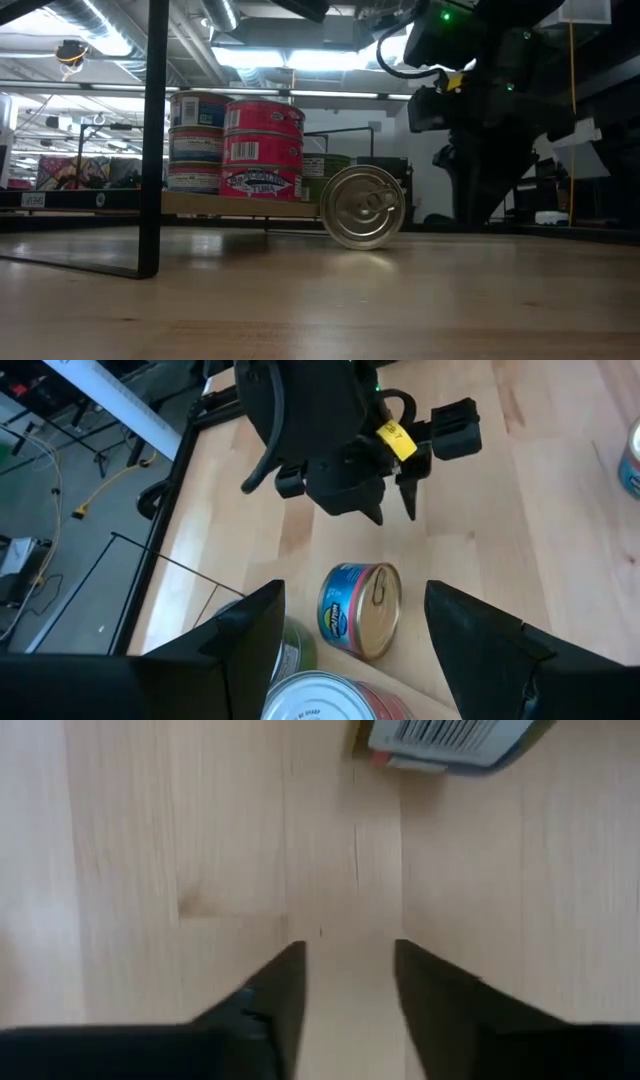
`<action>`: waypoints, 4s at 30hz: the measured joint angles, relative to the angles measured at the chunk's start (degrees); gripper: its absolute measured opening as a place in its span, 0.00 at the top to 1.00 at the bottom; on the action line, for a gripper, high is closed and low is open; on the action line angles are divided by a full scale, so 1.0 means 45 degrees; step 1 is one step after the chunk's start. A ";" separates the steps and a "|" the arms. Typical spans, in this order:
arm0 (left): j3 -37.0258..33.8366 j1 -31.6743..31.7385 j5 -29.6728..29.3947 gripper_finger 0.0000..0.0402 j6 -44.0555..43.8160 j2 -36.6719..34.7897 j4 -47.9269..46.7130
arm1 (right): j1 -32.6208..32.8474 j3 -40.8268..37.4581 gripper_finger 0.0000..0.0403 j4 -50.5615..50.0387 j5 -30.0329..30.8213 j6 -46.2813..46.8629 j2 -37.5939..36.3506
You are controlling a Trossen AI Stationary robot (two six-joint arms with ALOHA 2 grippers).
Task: Stack canned seafood by type on shelf
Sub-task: Stack the blue tuna can on top of the blue tuna can on the shelf
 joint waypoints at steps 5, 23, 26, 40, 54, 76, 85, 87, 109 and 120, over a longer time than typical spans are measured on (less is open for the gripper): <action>0.0000 0.0000 -0.0005 0.41 0.0084 0.0000 -0.0034 | -0.0005 0.0000 0.38 0.0018 0.0007 0.0559 -0.0001; 0.0000 0.0000 -0.0005 0.41 0.0074 0.0000 -0.0077 | -0.0010 0.0015 0.13 0.1737 0.1163 0.0632 -0.0015; 0.0000 0.0000 -0.0005 0.41 0.0074 0.0000 -0.0077 | -0.0010 0.0019 0.13 0.2080 0.1236 0.0629 -0.0015; 0.0000 0.0000 -0.0005 0.41 0.0065 0.0000 -0.0077 | -0.0105 0.0019 0.13 0.3486 0.2035 0.0624 -0.0015; 0.0000 0.0000 -0.0005 0.41 0.0074 0.0000 -0.0077 | -0.1122 0.0019 0.13 0.4326 0.0891 0.0843 -0.0019; 0.0005 0.0000 -0.0009 0.41 0.0098 -0.0005 -0.0087 | -0.1088 0.0024 0.35 0.4524 -0.0129 0.1241 0.1170; 0.0005 0.0000 -0.0009 0.41 0.0113 -0.0005 -0.0087 | -0.1088 0.0024 0.54 0.4553 -0.0575 0.1237 0.1118; 0.0005 0.0000 -0.0010 0.41 0.0113 -0.0005 -0.0087 | -0.1098 0.0024 0.54 0.4502 -0.0940 0.1297 0.1060; 0.0005 -0.0048 -0.0019 0.41 0.5063 -0.0005 0.2519 | -0.2282 0.0019 0.50 0.2948 -0.4253 0.6019 -0.2891; 0.0005 -0.0512 -0.0837 0.41 0.8140 -0.0005 0.2691 | -0.4999 0.0019 0.51 0.6384 -0.6816 0.9579 -0.4438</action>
